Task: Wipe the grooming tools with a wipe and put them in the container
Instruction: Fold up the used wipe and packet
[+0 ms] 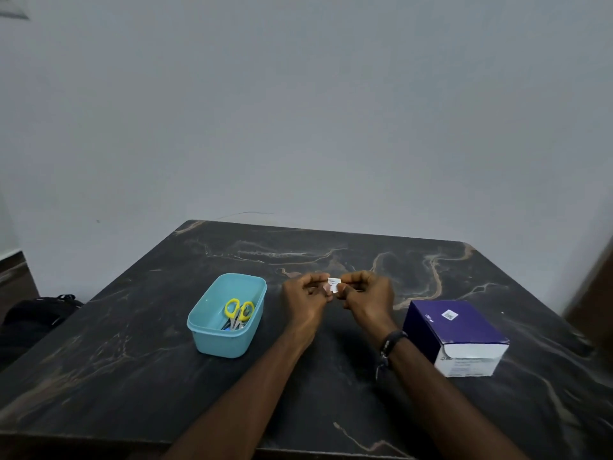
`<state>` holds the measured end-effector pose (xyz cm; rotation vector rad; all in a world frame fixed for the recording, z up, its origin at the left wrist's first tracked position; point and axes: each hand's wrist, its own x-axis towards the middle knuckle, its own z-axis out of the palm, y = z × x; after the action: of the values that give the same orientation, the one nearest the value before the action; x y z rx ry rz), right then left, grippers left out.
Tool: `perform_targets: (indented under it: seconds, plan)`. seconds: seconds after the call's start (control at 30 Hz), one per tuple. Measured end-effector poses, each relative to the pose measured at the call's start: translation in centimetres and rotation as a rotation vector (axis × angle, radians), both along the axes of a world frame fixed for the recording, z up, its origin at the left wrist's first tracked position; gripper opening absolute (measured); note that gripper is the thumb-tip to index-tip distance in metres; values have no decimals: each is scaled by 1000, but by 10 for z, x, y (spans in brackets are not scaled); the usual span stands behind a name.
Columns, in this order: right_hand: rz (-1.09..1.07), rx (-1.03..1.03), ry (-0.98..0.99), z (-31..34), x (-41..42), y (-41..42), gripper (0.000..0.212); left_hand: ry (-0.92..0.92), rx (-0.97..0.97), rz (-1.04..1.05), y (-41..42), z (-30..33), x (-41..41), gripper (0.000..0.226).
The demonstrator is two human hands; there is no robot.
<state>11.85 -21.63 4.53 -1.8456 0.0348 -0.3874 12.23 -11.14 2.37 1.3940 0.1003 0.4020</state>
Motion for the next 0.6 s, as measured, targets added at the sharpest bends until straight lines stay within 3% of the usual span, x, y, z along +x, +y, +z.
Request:
perform_targets:
  seconds: [0.2,0.6]
  plan:
    - [-63,-11,-41,17,-14,13,31,6,56,101,3,15,-7,36]
    - [-150,-53,-70,38,-60,35,36,-22,136,165,19,36,-49,20]
